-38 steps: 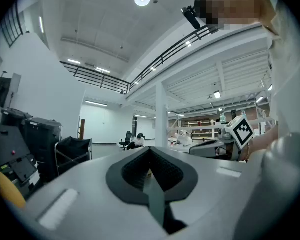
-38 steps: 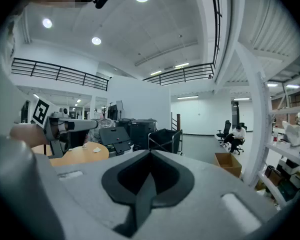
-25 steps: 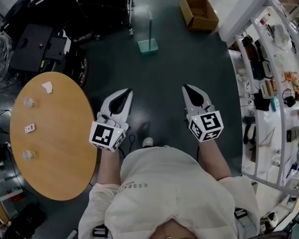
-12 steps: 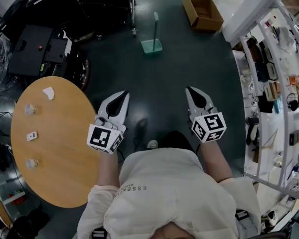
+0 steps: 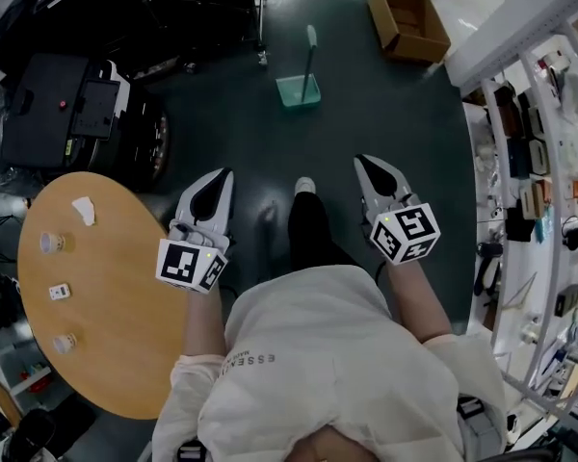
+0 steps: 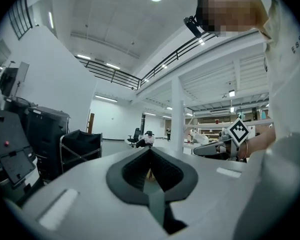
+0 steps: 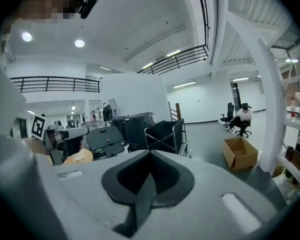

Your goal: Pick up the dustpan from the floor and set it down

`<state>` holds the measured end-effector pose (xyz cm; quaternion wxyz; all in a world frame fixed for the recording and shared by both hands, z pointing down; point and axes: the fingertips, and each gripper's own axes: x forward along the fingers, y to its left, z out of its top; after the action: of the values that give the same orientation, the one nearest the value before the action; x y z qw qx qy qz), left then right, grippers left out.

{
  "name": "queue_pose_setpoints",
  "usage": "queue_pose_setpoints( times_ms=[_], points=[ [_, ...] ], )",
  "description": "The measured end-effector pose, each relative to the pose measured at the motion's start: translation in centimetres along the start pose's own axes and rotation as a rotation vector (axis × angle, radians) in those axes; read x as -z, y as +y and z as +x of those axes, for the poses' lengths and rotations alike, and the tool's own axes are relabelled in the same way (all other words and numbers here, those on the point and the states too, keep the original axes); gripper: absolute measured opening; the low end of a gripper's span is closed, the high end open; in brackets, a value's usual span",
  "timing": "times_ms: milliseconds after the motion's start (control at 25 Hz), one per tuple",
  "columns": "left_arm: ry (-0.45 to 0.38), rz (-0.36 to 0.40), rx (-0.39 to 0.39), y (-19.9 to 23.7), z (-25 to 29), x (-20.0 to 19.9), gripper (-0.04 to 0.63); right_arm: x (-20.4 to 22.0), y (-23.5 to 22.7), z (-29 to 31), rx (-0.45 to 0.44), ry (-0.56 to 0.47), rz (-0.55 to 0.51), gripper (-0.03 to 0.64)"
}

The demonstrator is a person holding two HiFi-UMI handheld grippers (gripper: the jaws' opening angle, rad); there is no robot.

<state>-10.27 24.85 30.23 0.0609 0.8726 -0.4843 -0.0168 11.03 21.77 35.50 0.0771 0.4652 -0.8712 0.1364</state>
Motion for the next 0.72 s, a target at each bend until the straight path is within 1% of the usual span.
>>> queue_pose_setpoints(
  times_ms=[200, 320, 440, 600, 720],
  points=[
    [0.024, 0.035, -0.053, 7.3, 9.9, -1.4, 0.017, -4.4, -7.9, 10.3, -0.031, 0.022, 0.05, -0.013],
    [0.004, 0.033, -0.076, 10.5, 14.6, -2.7, 0.017, -6.7, -12.1, 15.2, -0.041, 0.048, 0.014, -0.012],
    [0.008, 0.009, -0.1, 13.5, 18.6, -2.7, 0.017, -7.7, -15.2, 19.6, -0.024, 0.07, 0.009, -0.012],
    [0.055, -0.027, -0.064, 15.8, 23.3, -1.2, 0.017, -7.0, -17.6, 24.6, 0.019, 0.116, 0.05, -0.012],
    [0.092, -0.003, -0.034, 17.8, 27.3, 0.2, 0.017, -5.9, -18.6, 28.5, 0.02, 0.159, 0.064, -0.012]
  ],
)
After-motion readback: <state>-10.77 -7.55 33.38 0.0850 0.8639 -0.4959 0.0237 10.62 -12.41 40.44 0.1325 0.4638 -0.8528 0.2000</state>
